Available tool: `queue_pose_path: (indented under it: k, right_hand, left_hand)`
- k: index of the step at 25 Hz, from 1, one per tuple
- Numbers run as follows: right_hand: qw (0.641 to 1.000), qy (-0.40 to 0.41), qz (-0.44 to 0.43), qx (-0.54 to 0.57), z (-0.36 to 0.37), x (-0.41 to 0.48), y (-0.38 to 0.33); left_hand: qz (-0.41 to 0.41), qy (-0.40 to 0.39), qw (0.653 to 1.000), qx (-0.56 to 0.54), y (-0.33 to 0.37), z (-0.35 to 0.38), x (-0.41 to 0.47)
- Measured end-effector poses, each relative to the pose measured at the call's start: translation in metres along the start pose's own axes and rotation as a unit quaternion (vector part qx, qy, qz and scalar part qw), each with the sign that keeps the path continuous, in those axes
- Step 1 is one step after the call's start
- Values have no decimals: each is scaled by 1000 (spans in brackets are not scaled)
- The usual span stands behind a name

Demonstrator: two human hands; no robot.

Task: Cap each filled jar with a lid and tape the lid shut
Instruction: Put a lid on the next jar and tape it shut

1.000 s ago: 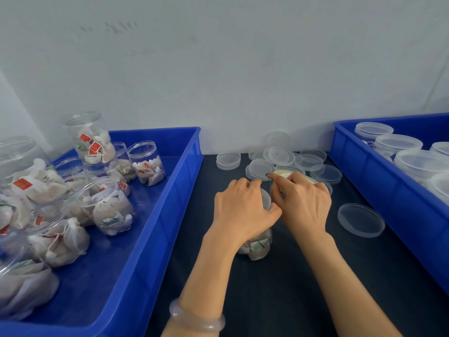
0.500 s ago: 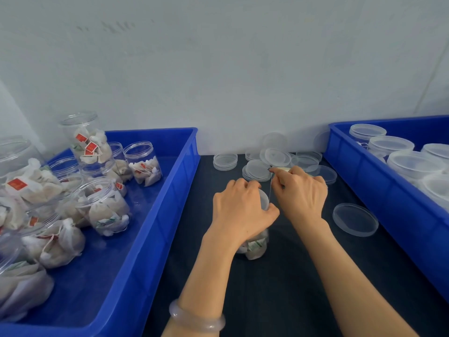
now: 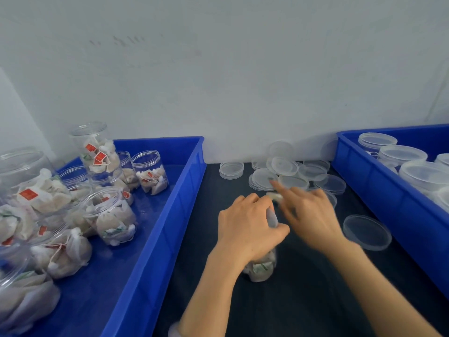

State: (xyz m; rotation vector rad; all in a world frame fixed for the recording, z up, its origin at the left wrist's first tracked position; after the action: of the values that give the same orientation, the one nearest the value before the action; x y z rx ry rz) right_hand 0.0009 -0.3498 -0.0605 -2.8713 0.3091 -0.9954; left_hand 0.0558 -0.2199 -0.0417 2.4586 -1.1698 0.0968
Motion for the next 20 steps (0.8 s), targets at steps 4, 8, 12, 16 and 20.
queue_pose_path:
  k: [4,8,12,16,20]
  right_hand:
    - [998,-54,-20,0,15,-33,-16]
    - [986,-163,3,29,32,-58,-9]
    - [961,-203,10,185,29,-66,-18]
    - [889,-180,59,416,34,-67,-51]
    - [908,-84,130,390,24,-66,-53]
  left_hand:
    - [-47,6,999,-17,3,1,7]
    - [-57,5,998,-23,0,2,8]
    - [-69,48,996,-29,0,1,5]
    - [-75,170,959,-214,-15,-2,-7]
    - [-108,229,777,-577,-39,17,-22]
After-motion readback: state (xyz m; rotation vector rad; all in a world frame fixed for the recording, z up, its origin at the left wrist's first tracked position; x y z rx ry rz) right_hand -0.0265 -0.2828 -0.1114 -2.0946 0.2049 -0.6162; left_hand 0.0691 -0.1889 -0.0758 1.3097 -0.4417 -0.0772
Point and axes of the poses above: each hand's wrist, its own x-axis towards the middle knuckle, its own z-axis out of the palm, y = z × x, the point moved 5 cm from there along x, towards the middle knuckle, and after that the axes turned 2 degrees about -x, right-handed, at the moved point
